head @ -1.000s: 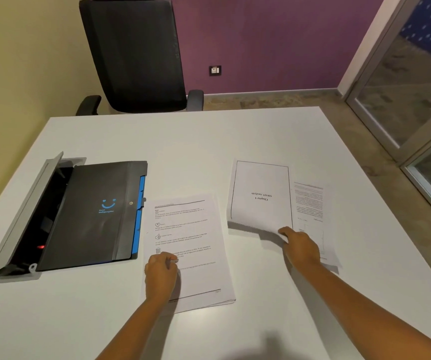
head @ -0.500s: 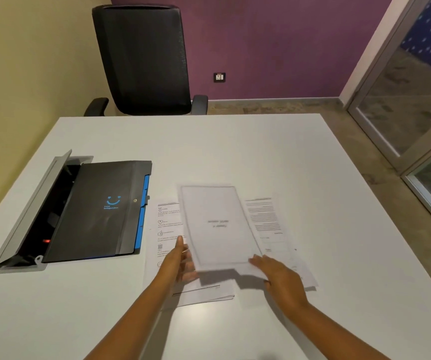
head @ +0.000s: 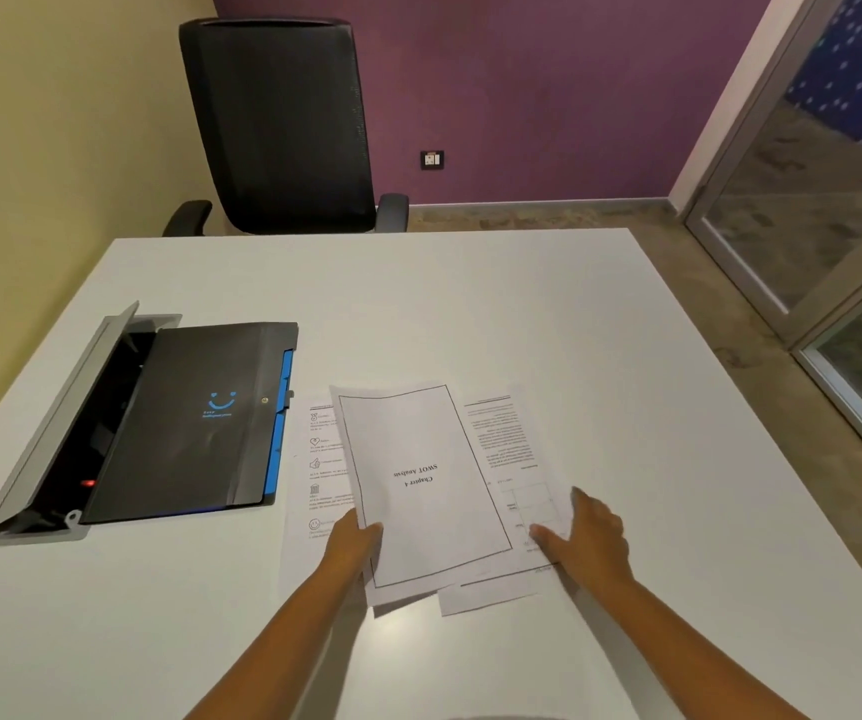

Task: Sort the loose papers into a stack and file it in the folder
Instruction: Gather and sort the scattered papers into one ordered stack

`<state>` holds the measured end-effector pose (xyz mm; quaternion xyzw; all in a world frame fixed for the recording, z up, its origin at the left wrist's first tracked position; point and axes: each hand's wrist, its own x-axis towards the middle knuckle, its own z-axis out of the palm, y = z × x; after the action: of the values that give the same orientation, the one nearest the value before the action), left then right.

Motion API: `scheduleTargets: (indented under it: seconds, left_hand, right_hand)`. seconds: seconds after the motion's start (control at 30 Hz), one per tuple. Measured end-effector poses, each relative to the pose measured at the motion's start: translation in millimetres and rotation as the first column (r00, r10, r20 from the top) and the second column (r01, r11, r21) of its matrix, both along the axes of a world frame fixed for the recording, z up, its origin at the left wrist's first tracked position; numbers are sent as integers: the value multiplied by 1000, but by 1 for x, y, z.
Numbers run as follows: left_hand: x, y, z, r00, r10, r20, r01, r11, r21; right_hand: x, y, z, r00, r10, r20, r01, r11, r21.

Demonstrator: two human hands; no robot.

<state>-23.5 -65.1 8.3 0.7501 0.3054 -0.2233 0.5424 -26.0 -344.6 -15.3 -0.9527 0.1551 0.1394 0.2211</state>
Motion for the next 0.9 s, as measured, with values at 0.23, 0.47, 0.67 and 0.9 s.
scheduleTargets:
  seconds: [0.23, 0.47, 0.67, 0.9]
  left_hand:
    - [-8, -20, -4, 989, -104, -101, 102, 994, -24]
    - [0, -25, 8, 998, -3, 61, 6, 999, -49]
    - [18, -19, 36, 904, -132, 407, 151, 988, -14]
    - [39, -19, 61, 863, -132, 488, 154, 988, -5]
  right_hand:
    - [19, 7, -4, 969, -181, -169, 207, 967, 151]
    - [25, 6, 19, 992, -126, 14, 90, 781, 618]
    - [27, 10, 60, 956, -153, 252, -62, 732, 678]
    - [29, 9, 72, 943, -161, 292, -108, 679, 726]
